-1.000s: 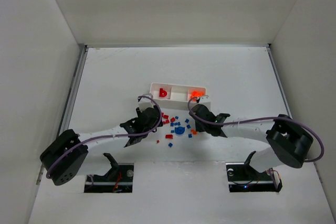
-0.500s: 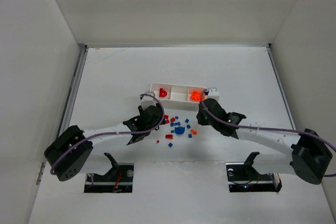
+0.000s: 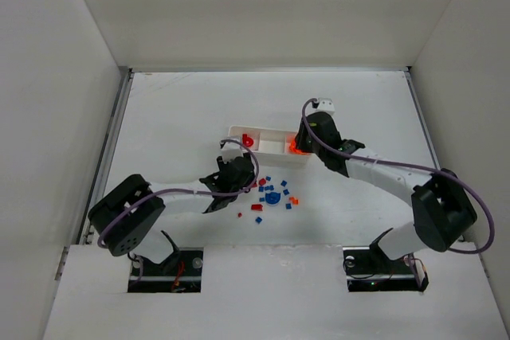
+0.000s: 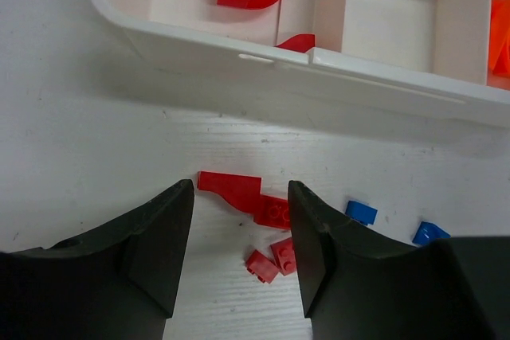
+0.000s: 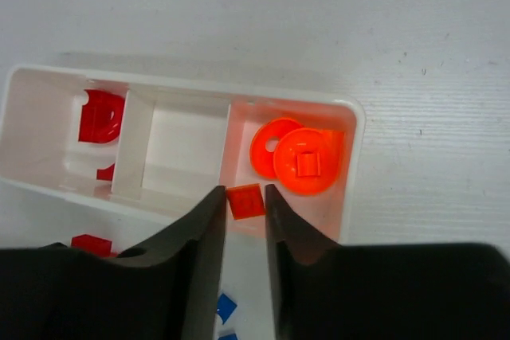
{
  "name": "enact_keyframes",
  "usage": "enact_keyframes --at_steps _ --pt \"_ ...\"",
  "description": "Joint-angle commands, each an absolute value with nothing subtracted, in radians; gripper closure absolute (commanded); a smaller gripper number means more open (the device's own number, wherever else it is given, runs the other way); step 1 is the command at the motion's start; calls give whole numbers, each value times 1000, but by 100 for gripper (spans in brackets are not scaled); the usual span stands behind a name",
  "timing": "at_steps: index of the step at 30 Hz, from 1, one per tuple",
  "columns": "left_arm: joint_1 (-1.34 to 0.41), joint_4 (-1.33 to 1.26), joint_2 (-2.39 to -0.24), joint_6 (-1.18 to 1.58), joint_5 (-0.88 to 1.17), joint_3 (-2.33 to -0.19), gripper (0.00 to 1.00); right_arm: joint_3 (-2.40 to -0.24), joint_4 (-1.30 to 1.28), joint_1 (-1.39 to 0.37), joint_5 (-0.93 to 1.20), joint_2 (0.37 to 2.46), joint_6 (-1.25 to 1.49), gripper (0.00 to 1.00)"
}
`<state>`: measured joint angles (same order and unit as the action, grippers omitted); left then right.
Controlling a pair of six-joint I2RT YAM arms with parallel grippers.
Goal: Sort the legos into containers by color
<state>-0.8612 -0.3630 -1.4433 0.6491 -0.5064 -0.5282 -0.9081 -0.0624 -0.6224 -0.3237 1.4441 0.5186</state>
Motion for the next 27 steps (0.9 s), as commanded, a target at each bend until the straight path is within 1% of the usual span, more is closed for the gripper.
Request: enact_keyframes --at_steps 1,2,3,4,12,19,21,22,25,27 --pt "-858 -414 -1480 620 -540 -577 52 -962 3 -616 -301 1479 491 63" --pt "-860 -416 -1488 618 -540 -580 51 -965 5 -617 -301 1480 491 56" --pt "-861 -416 -1497 614 -540 -586 51 -963 9 -619 -301 1479 491 50" --pt "-863 -416 -1503 611 -540 -591 51 -957 18 -620 -301 1473 491 48" --pt "-858 -420 -1525 583 -563 -594 51 -868 43 -653 -301 1411 506 48" --pt "-855 -420 -1598 563 -569 -620 53 -775 55 -680 -302 1321 543 48" --pt "-855 -420 -1615 563 -569 -621 57 -752 57 -680 -304 1289 551 48" --pt "-854 -420 -1617 566 -569 -621 60 -743 57 -680 -301 1273 555 48" --pt "-855 -413 -1608 563 -571 -618 75 -713 57 -685 -302 1235 561 48" --pt "-860 -405 -1583 563 -566 -612 81 -689 60 -685 -308 1210 564 48"
